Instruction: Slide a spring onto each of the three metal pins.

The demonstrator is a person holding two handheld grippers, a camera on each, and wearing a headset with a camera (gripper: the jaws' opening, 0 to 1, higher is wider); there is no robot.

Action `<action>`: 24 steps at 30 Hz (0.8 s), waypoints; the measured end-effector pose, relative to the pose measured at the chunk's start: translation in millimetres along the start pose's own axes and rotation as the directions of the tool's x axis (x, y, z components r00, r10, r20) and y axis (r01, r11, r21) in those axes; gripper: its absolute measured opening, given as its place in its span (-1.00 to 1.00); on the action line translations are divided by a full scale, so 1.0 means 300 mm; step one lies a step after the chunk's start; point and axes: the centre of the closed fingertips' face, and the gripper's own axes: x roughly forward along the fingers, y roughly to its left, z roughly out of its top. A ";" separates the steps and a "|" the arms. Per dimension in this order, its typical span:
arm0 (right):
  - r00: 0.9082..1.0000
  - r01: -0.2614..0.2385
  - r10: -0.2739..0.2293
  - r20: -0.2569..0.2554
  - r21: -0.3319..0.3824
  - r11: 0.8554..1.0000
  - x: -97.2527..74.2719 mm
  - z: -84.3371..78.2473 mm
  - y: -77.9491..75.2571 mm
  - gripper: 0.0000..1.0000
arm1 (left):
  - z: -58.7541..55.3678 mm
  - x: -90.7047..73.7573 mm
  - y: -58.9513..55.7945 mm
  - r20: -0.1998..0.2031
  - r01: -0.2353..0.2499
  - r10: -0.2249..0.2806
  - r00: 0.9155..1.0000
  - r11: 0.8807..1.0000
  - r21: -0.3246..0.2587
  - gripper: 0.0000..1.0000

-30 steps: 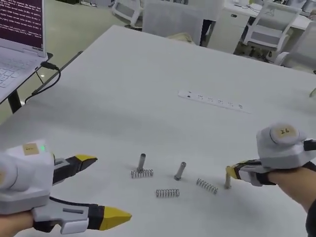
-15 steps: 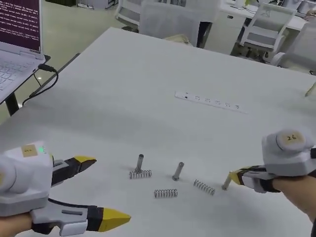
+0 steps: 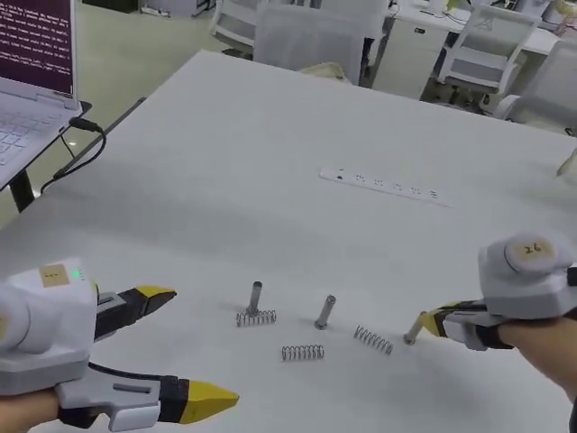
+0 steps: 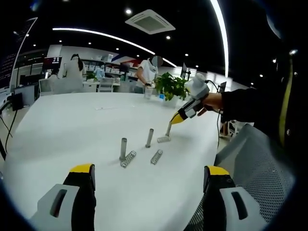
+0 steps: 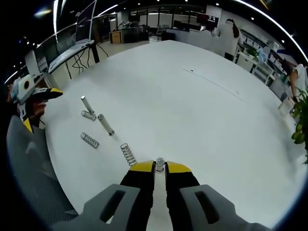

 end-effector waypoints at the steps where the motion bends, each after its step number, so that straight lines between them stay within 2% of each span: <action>1: 1.000 0.001 -0.001 0.000 -0.002 1.000 0.001 0.000 -0.001 -0.89 | 0.001 0.000 0.001 0.001 -0.001 0.001 1.000 1.000 0.000 0.81; 24: 1.000 -0.002 0.002 0.002 -0.034 0.999 -0.001 0.002 -0.002 -0.84 | -0.003 0.002 0.004 -0.001 -0.001 0.001 1.000 1.000 0.000 0.81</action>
